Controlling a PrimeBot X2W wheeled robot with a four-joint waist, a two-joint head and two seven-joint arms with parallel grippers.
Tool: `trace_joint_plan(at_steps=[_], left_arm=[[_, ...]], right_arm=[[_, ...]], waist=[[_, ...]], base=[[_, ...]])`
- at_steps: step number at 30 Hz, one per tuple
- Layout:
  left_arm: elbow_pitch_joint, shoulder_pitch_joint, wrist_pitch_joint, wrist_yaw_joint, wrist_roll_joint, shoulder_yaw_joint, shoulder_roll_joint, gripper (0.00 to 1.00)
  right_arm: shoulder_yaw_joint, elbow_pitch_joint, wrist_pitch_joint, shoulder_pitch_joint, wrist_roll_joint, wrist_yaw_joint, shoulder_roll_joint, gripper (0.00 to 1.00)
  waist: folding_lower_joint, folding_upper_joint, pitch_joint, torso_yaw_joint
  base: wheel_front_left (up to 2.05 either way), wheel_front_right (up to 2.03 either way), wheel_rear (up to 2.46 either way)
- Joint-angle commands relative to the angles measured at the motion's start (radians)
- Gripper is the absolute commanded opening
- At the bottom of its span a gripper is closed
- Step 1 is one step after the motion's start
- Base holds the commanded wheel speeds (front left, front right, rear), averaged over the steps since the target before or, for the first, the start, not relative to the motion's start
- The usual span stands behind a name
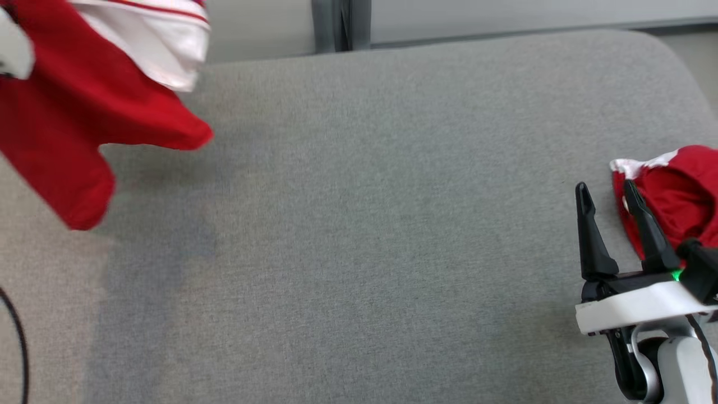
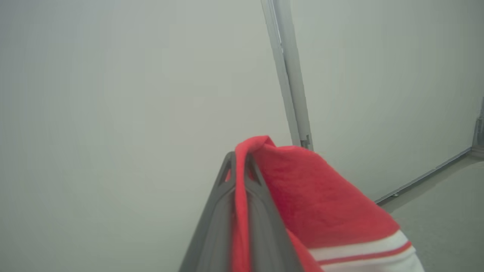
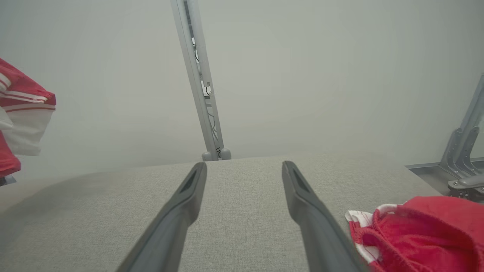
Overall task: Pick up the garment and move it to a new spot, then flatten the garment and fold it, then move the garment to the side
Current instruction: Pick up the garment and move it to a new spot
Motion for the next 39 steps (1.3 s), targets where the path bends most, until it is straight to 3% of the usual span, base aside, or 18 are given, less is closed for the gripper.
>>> trace_joint_plan(at_steps=[1, 10, 16, 22, 25, 29, 35, 39], left_arm=[[-0.074, 0.031, 0.002, -0.007, -0.043, -0.051, -0.012, 0.0], [-0.376, 0.118, 0.023, -0.006, -0.214, -0.272, 0.044, 0.0], [-0.46, 0.131, 0.018, -0.006, -0.283, -0.447, 0.056, 0.0], [-0.422, 0.05, -0.079, -0.006, -0.3, -0.661, 0.018, 0.0], [-0.393, -0.015, -0.14, -0.006, -0.291, -0.72, -0.003, 0.0], [-0.38, -0.068, -0.166, -0.006, -0.24, -0.742, -0.014, 0.0], [-0.321, -0.029, -0.069, -0.006, -0.069, -0.74, 0.016, 0.0], [-0.186, -0.044, -0.124, -0.006, -0.093, -0.741, 0.003, 0.0]], right_arm=[[-0.013, -0.006, 0.005, 0.026, 0.001, 0.0, -0.004, 1.0], [-0.022, -0.042, 0.03, 0.069, 0.01, 0.0, -0.004, 1.0], [0.001, -0.047, 0.034, 0.056, 0.021, 0.0, -0.004, 1.0], [0.06, -0.019, 0.017, 0.015, 0.047, 0.0, -0.004, 1.0], [0.094, 0.008, 0.005, -0.012, 0.061, 0.0, -0.004, 1.0], [0.136, 0.047, -0.015, -0.041, 0.081, 0.0, -0.004, 1.0], [0.198, 0.109, -0.042, -0.089, 0.11, 0.0, -0.004, 1.0], [0.246, 0.148, -0.054, -0.12, 0.125, 0.0, -0.004, 1.0]], waist=[[0.0, 0.0, -0.071, -0.023], [0.0, 0.0, -0.1, -0.055], [0.0, 0.0, -0.07, -0.09], [0.0, 0.0, -0.028, -0.13], [0.0, 0.0, -0.012, -0.149], [0.0, 0.0, 0.006, -0.174], [0.0, 0.0, 0.036, -0.214], [0.0, 0.0, 0.053, -0.229]], base=[[0.0, 0.0, 0.0], [0.0, 0.0, 0.0], [0.0, 0.0, 0.0], [0.0, 0.0, 0.0], [0.0, 0.0, 0.0], [0.0, 0.0, 0.0], [0.0, 0.0, 0.0], [0.0, 0.0, 0.0]])
